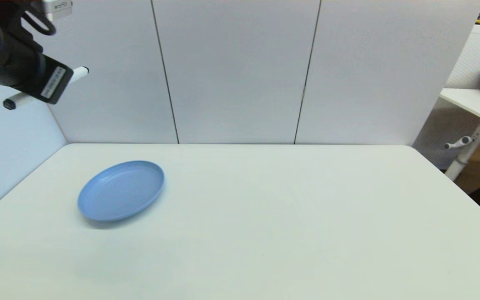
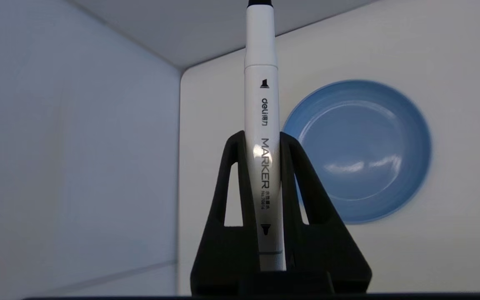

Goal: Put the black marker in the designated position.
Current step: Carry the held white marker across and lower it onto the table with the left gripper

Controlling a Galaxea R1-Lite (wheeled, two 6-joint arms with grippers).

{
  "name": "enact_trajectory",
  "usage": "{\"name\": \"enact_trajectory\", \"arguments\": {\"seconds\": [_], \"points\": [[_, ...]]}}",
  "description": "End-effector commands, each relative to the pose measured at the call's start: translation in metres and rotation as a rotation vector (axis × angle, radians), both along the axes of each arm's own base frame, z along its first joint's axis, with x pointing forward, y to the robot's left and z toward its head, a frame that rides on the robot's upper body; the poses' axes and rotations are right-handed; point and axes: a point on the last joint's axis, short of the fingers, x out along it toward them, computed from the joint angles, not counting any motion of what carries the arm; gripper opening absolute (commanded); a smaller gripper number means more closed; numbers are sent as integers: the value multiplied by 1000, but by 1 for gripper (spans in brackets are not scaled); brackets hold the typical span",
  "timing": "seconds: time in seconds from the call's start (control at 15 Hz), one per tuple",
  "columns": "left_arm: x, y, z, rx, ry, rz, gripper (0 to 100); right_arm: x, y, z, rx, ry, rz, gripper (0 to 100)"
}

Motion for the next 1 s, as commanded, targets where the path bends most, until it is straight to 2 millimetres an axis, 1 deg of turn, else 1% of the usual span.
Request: {"name": "enact_trajectory", "arguments": {"seconds": [0.07,0.2,0.27,0.33,0.47,0.6,0.8,1.0], "points": [[-11,58,-29,214,130,-743,0,0,0,0,-1,2,1,100],[-16,80,-62,221,208,-960,0,0,0,0,-1,2,1,100],[-19,85,-80,203,248,-1037,0,0,0,0,-1,2,1,100],[-21,89,-95,201,277,-1076,0,0,0,0,-1,2,1,100],[-24,89,-126,197,343,-1148,0,0,0,0,-1,2,1,100],[-22,90,-144,222,339,-1170,0,0,0,0,1,2,1,100],[-18,90,-178,254,306,-1177,0,0,0,0,1,2,1,100],[-19,89,-215,219,299,-1199,0,0,0,0,1,2,1,100]]}}
